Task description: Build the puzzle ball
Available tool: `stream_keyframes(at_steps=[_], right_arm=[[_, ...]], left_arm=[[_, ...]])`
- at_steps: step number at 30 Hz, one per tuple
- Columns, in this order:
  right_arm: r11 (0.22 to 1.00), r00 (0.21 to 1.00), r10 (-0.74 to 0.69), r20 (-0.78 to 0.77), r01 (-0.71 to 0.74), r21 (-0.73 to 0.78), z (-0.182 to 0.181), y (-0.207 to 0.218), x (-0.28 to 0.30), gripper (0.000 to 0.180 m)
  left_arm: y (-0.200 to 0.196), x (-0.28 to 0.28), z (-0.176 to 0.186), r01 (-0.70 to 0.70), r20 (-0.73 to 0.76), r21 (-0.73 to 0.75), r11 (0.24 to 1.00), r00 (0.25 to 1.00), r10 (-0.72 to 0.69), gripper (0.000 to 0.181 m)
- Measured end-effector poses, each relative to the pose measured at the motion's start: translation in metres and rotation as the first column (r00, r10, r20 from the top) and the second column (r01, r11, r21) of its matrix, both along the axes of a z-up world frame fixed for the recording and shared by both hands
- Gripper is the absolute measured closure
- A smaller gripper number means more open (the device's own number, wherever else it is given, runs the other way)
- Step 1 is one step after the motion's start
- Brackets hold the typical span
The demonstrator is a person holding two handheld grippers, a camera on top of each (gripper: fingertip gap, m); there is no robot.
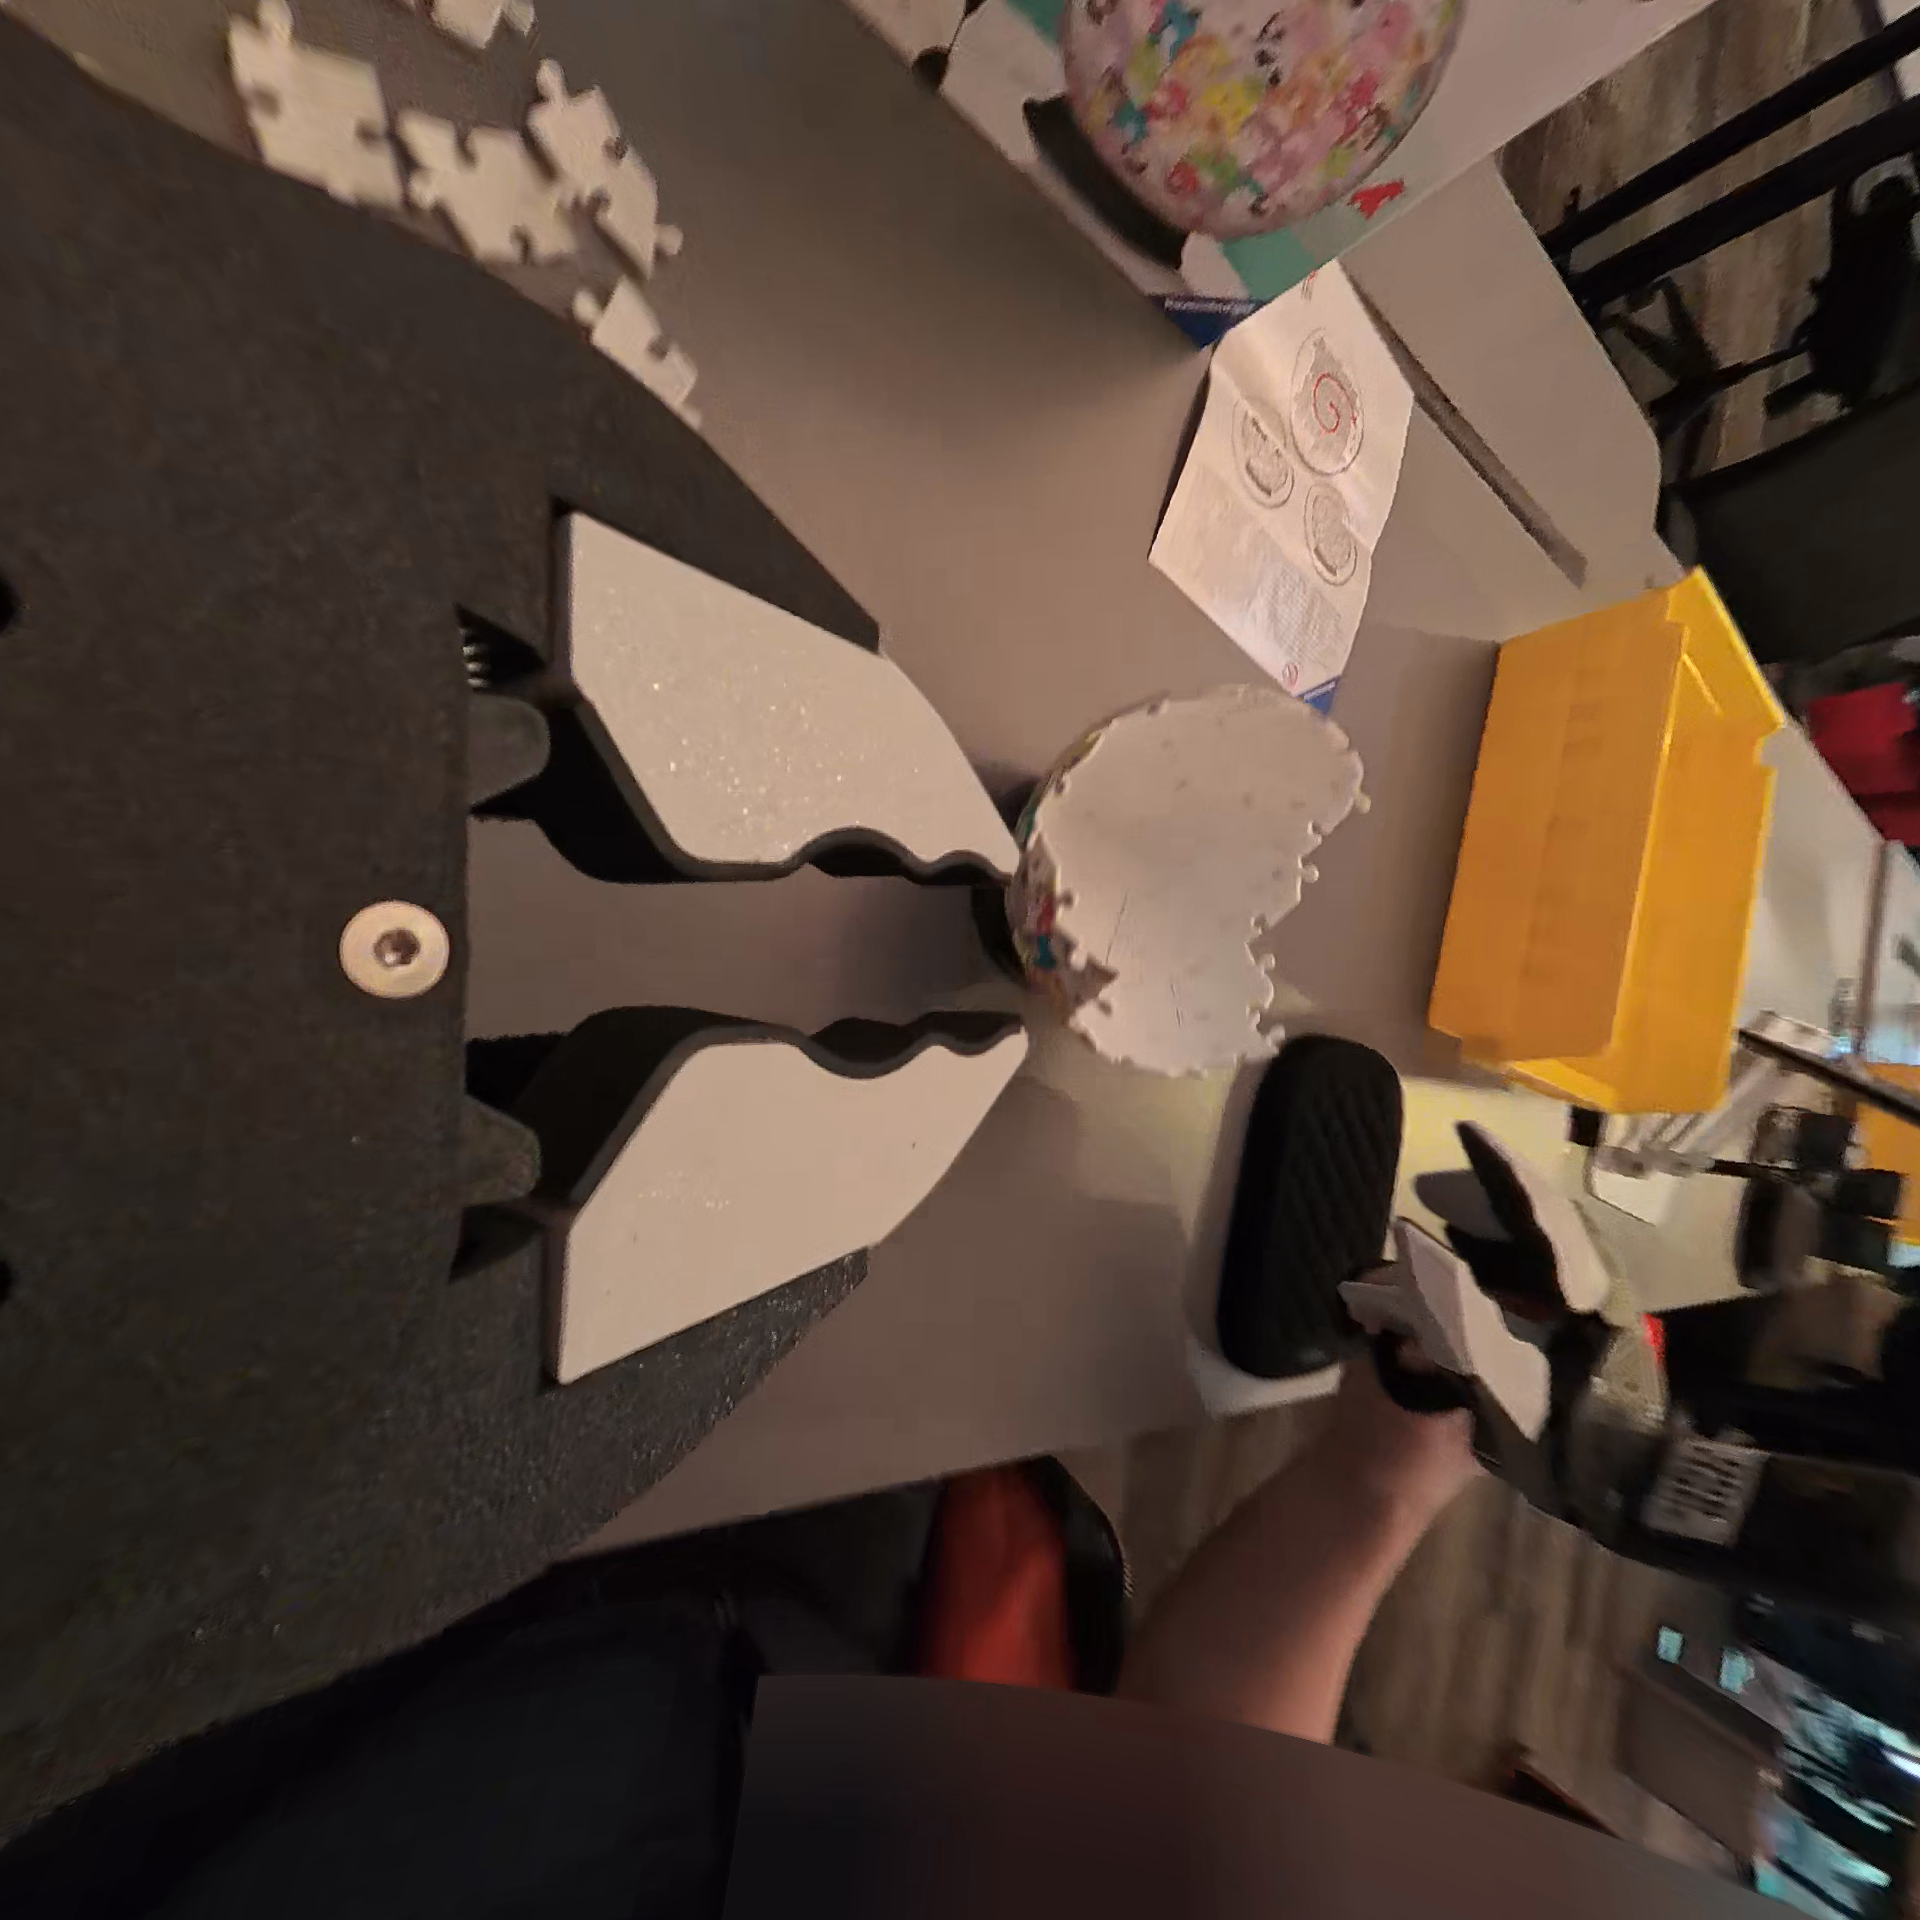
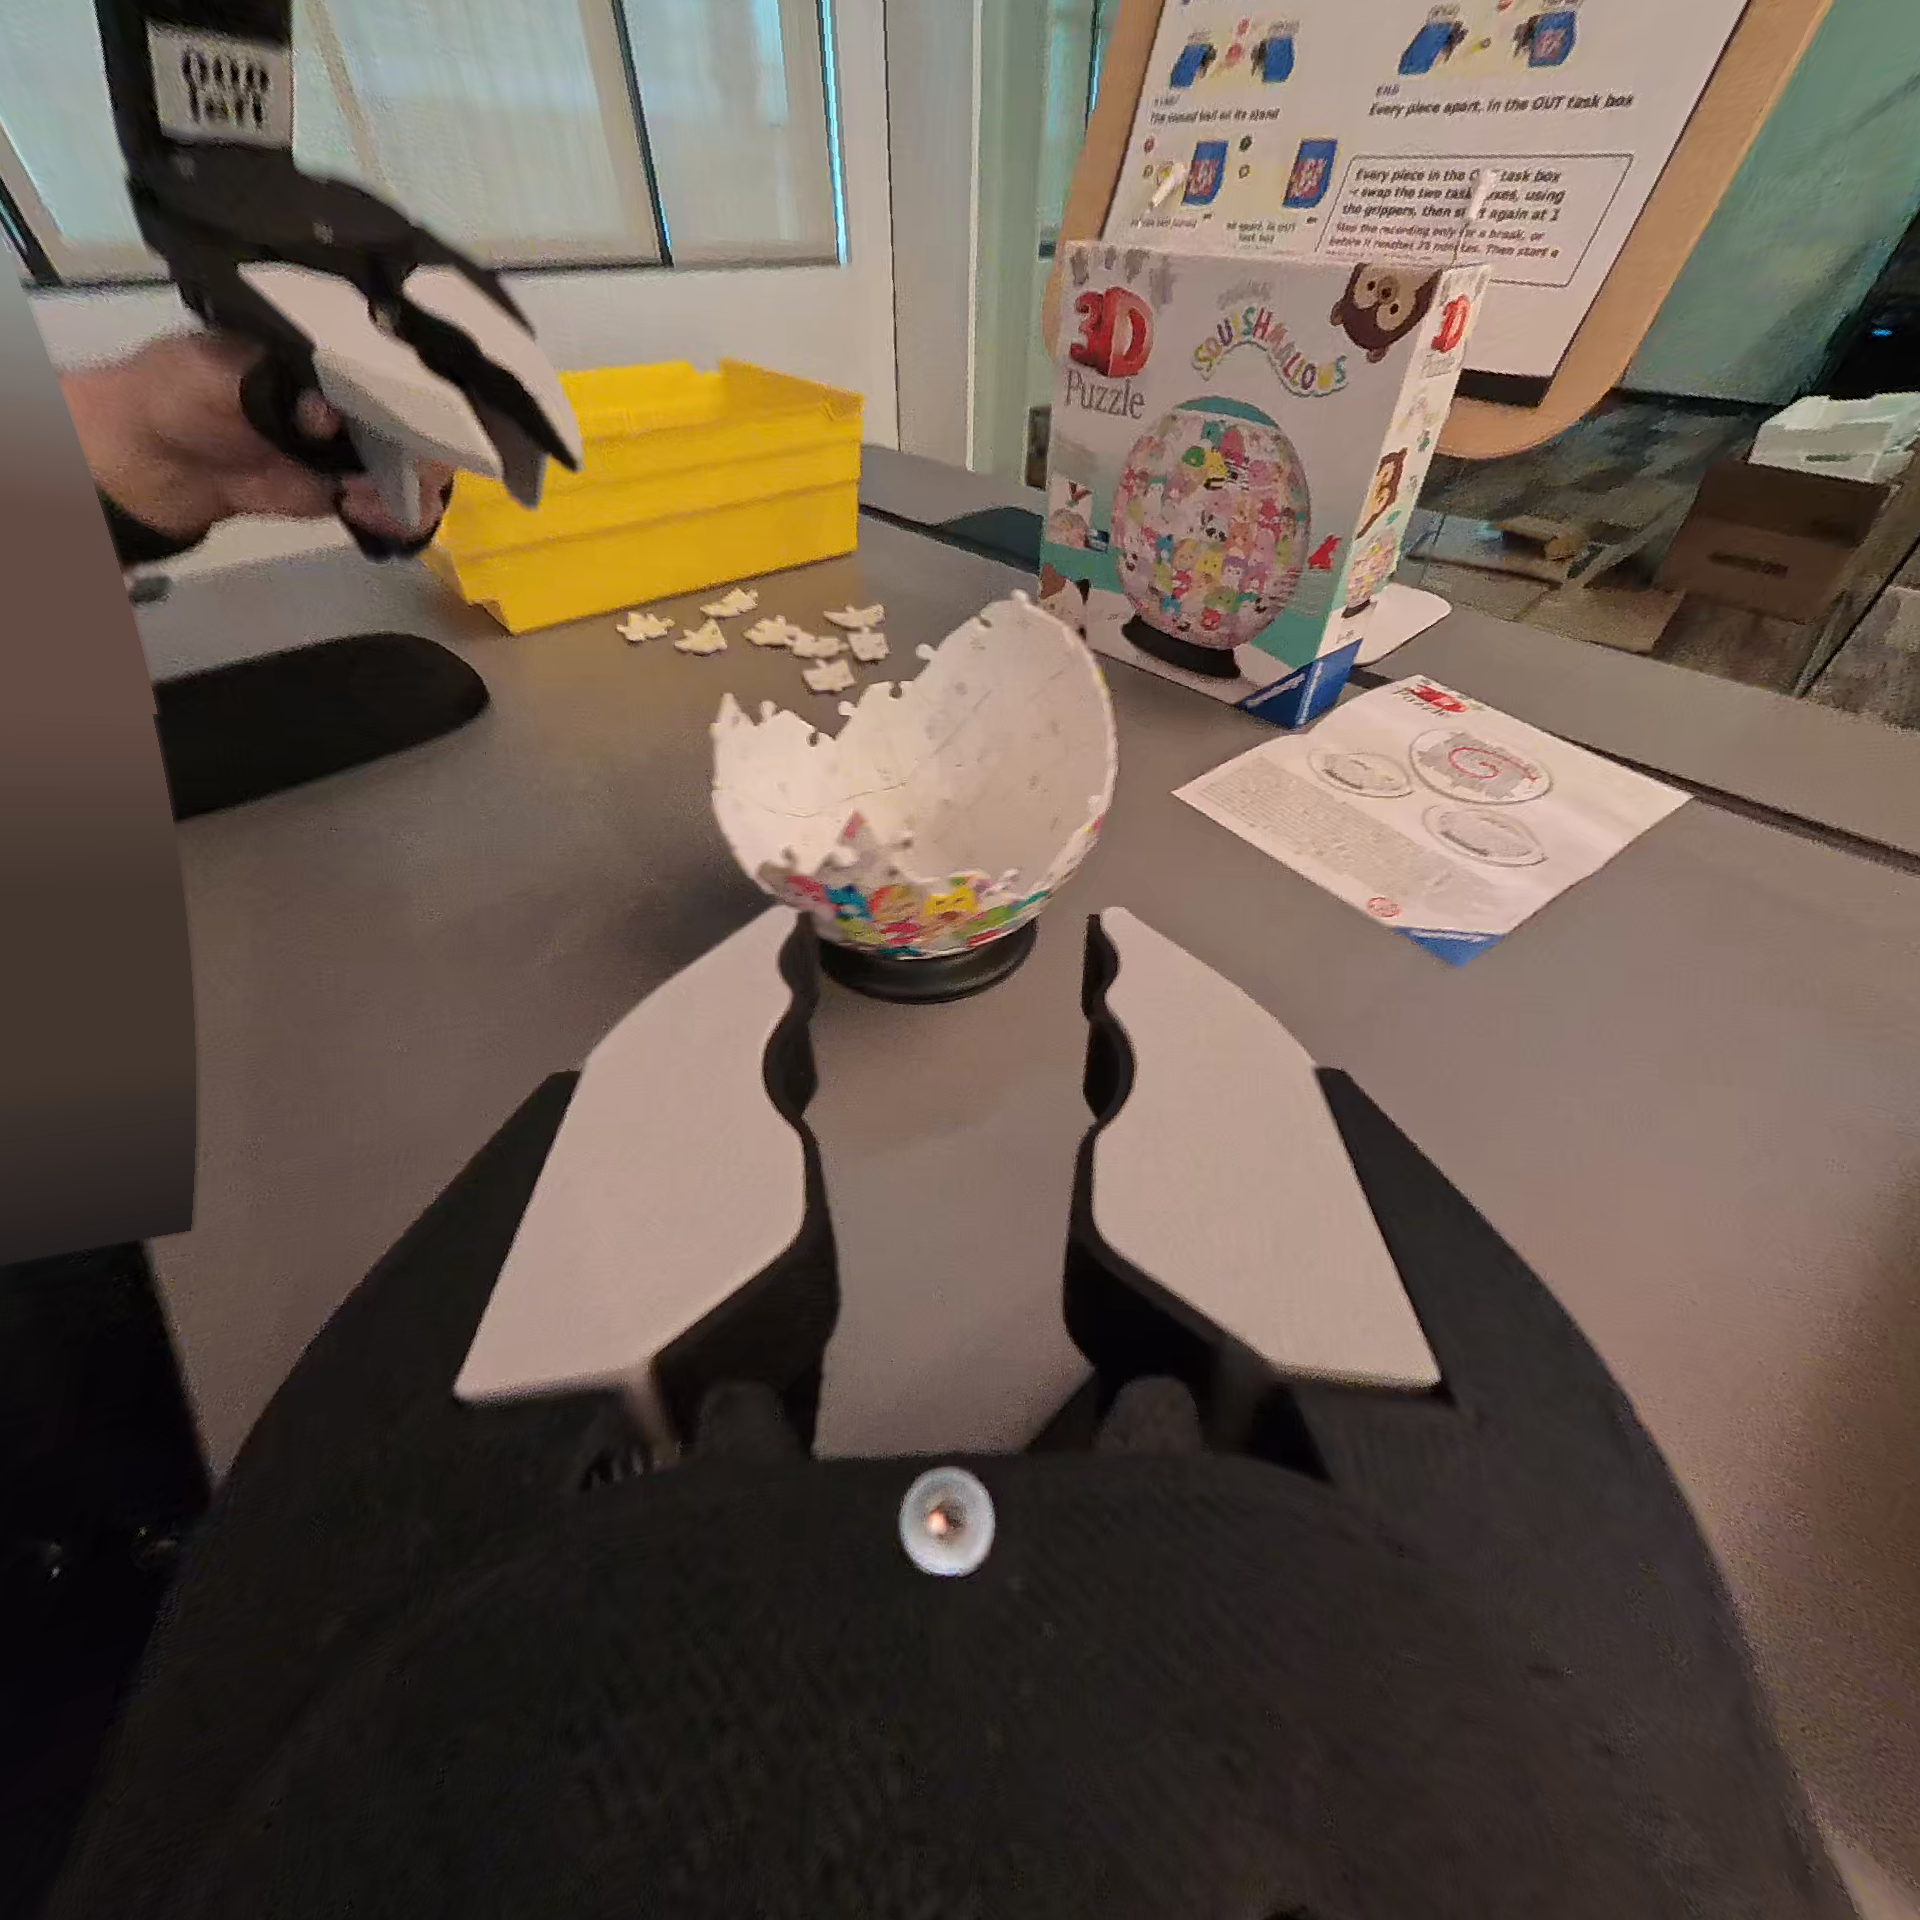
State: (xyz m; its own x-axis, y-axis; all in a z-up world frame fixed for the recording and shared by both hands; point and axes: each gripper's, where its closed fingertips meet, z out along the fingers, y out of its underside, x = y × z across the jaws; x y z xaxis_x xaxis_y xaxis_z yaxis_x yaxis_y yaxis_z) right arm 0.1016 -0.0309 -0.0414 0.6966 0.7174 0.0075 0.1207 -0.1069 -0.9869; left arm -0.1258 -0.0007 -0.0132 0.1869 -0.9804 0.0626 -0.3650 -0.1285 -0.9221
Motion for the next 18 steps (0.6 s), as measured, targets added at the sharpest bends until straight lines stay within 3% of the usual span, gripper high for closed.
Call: stream_keyframes(at_steps=[4, 8, 13, 18], right_arm=[[0.997, 0.997, 0.045, -0.066, -0.050, -0.064, -0.018, -0.026, -0.019, 0.111], [0.998, 0.990, 0.060, -0.130, -0.059, 0.007, -0.012, -0.046, -0.038, 0.120], [0.983, 0.998, -0.043, -0.046, 0.050, 0.178, -0.011, -0.056, -0.044, 0.127], [0.979, 0.996, -0.078, -0.031, 0.082, 0.185, -0.015, -0.061, -0.050, 0.125]], left_arm=[[-0.038, -0.013, -0.013, -0.032, 0.089, -0.028, 0.999, 0.995, 0.034, 0.148], [-0.075, -0.019, -0.015, -0.018, 0.205, -0.040, 0.999, 0.978, 0.026, 0.147], [-0.105, -0.021, -0.007, 0.008, 0.381, -0.059, 0.998, 0.925, 0.015, 0.143], [-0.119, -0.017, 0.003, 0.010, 0.452, -0.018, 1.000, 0.892, -0.001, 0.144]])
